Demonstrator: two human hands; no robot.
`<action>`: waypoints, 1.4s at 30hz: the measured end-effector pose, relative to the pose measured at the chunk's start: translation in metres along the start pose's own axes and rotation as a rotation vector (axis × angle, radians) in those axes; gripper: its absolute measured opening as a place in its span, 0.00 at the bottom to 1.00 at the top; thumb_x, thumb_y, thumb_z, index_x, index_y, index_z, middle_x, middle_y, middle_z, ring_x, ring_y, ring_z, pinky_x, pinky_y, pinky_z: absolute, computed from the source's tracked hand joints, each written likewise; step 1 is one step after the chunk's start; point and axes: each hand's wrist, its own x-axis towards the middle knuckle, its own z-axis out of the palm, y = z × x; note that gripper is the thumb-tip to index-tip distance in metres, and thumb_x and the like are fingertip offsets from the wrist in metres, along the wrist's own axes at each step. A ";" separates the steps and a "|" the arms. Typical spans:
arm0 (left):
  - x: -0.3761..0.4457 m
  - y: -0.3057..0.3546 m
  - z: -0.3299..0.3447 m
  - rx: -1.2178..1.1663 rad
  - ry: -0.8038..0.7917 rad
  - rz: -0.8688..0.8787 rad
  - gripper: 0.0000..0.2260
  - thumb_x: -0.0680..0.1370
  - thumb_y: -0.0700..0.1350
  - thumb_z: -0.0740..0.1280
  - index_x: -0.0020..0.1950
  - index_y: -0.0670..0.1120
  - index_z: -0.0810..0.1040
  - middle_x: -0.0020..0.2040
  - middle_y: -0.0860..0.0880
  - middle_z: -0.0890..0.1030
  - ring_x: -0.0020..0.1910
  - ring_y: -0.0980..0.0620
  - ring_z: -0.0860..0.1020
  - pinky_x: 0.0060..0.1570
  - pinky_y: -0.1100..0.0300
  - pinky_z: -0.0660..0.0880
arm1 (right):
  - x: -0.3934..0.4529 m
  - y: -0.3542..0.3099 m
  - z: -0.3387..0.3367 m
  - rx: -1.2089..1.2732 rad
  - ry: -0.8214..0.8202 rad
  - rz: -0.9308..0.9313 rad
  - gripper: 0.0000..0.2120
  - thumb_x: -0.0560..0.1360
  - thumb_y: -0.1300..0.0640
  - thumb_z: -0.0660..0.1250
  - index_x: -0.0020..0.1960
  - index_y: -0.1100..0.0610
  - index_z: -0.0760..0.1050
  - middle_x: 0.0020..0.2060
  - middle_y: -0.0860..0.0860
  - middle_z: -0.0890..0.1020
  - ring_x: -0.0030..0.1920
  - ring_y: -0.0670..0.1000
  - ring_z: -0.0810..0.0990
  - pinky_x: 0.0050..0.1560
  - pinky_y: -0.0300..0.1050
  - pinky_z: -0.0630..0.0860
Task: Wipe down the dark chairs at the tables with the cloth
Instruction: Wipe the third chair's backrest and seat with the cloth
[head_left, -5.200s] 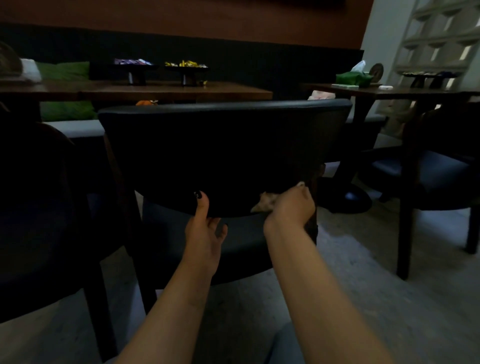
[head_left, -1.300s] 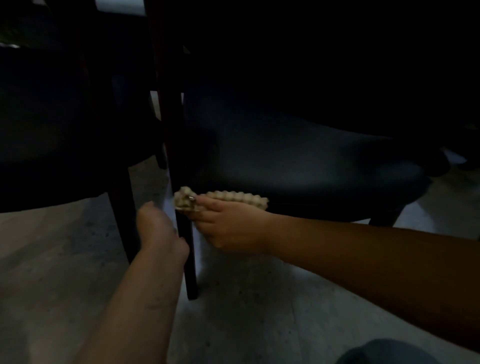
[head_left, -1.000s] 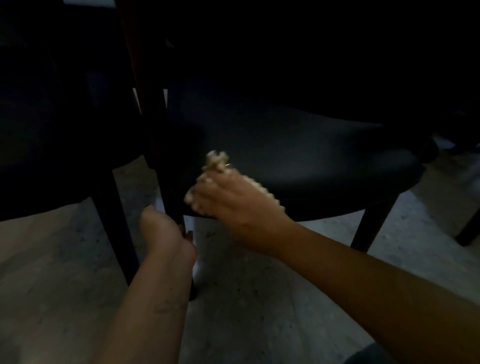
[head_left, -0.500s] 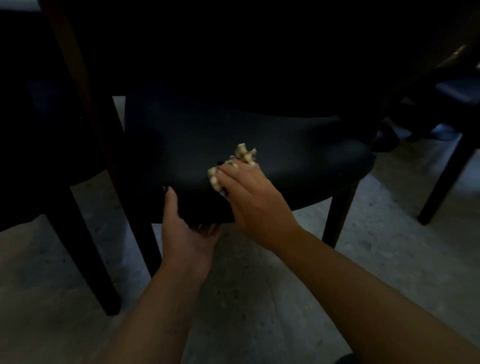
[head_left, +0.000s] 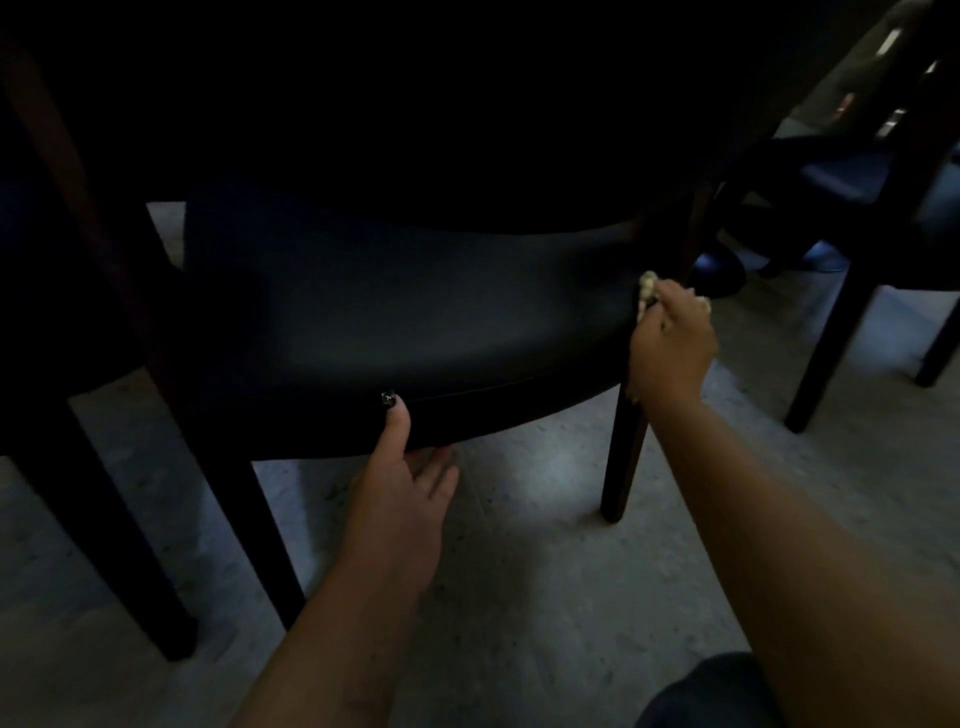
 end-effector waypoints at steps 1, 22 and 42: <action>0.001 0.000 0.000 0.019 -0.004 0.006 0.09 0.78 0.54 0.65 0.54 0.51 0.76 0.53 0.48 0.80 0.53 0.51 0.80 0.60 0.53 0.71 | 0.008 0.003 0.001 0.023 0.025 0.069 0.16 0.78 0.64 0.57 0.60 0.62 0.78 0.57 0.57 0.80 0.59 0.53 0.76 0.63 0.44 0.68; 0.015 -0.003 -0.008 0.104 0.008 0.081 0.11 0.77 0.55 0.66 0.54 0.49 0.75 0.51 0.46 0.82 0.51 0.49 0.82 0.51 0.52 0.76 | -0.018 -0.002 0.002 0.676 -0.184 0.926 0.15 0.81 0.63 0.49 0.38 0.53 0.62 0.37 0.49 0.69 0.34 0.47 0.71 0.33 0.41 0.72; 0.001 0.063 -0.054 -0.194 0.108 0.177 0.18 0.75 0.61 0.62 0.60 0.54 0.78 0.55 0.50 0.81 0.59 0.50 0.77 0.57 0.52 0.68 | -0.174 -0.128 0.055 0.831 -0.519 1.383 0.18 0.79 0.61 0.53 0.63 0.67 0.73 0.60 0.64 0.77 0.60 0.63 0.76 0.61 0.55 0.72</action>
